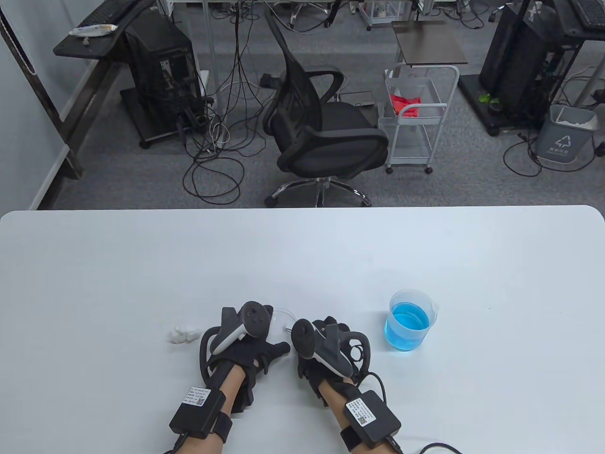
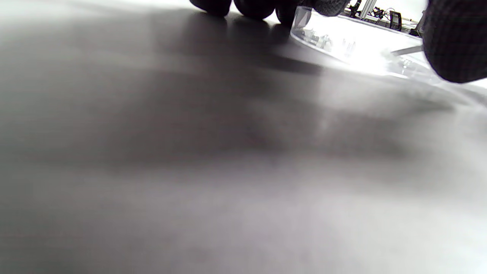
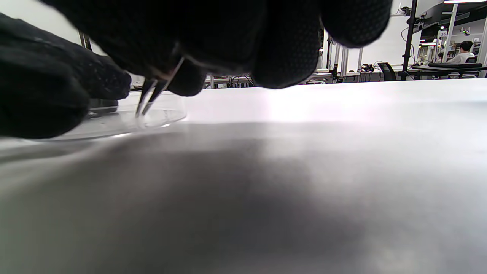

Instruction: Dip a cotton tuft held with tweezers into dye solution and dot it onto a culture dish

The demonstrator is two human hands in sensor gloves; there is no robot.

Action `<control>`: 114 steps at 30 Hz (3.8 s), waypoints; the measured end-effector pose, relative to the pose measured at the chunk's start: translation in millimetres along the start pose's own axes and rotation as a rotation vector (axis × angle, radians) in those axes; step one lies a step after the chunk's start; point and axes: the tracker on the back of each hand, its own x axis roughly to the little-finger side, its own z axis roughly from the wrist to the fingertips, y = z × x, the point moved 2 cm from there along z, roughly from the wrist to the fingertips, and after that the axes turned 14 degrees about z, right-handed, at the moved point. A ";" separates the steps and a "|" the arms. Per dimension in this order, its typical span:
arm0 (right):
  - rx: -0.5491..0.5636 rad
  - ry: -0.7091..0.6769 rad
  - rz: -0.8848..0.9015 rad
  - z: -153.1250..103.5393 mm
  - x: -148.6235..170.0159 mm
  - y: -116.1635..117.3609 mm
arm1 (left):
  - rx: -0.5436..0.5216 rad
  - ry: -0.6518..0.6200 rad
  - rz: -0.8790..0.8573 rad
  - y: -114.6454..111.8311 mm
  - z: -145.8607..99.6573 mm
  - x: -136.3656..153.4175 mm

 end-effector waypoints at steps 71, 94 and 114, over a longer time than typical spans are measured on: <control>0.031 -0.039 -0.029 7.2 -14.4 4.3 | 0.038 -0.009 -0.067 -2.1 0.5 4.4; -0.014 0.018 0.004 11.7 -13.9 4.0 | 0.042 -0.009 -0.073 -2.5 0.4 5.0; 0.008 0.006 0.028 12.4 -15.0 1.9 | 0.041 -0.010 -0.073 -2.3 0.4 5.1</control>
